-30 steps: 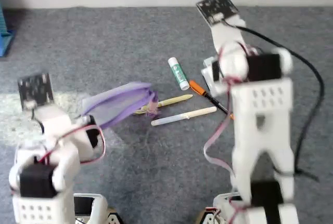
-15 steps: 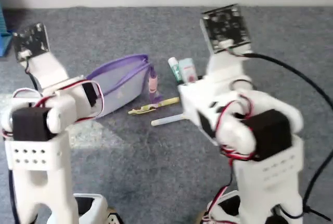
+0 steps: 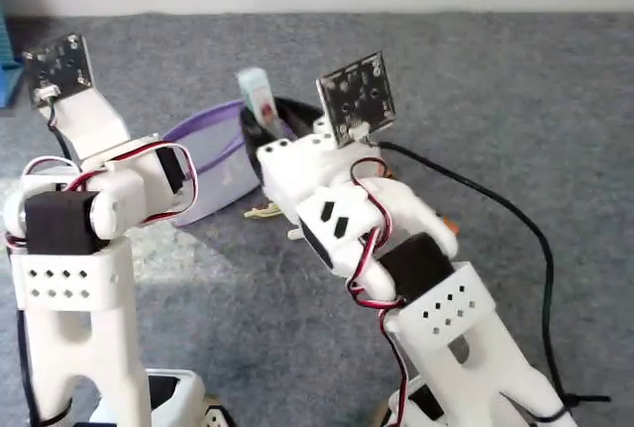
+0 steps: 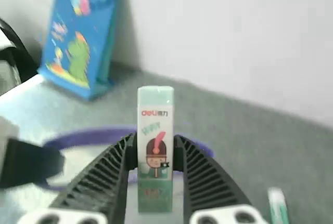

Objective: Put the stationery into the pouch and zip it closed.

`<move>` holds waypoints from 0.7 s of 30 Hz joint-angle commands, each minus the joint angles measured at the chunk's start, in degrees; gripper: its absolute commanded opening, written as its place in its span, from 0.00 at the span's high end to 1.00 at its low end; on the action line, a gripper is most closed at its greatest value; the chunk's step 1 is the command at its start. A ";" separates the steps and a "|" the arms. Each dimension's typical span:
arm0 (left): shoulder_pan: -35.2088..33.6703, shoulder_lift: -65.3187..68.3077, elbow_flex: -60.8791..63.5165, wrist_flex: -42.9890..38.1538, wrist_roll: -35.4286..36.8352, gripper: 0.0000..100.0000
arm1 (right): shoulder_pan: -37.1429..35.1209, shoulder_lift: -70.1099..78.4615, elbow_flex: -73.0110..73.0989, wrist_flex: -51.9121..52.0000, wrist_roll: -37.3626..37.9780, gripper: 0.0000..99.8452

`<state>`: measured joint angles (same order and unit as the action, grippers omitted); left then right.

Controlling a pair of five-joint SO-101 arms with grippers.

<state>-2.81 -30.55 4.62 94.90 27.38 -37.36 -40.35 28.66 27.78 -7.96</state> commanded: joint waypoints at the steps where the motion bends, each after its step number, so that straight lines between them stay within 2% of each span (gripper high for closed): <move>1: 0.26 2.02 -0.75 0.70 0.70 0.99 | -2.42 0.48 -0.53 -11.56 -0.35 0.99; 8: 0.09 1.93 -0.66 1.14 2.90 0.99 | -4.88 8.13 -2.29 -17.63 -0.35 0.99; 18: 0.09 2.02 -0.66 0.97 3.87 0.99 | -4.79 13.76 1.76 -16.92 -0.35 0.99; 21: 0.09 2.02 -0.66 0.88 3.87 0.99 | -4.62 13.67 2.29 -13.58 -0.26 0.97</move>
<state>-2.81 -30.55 4.62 95.43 30.55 -41.85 -26.55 31.47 11.78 -7.96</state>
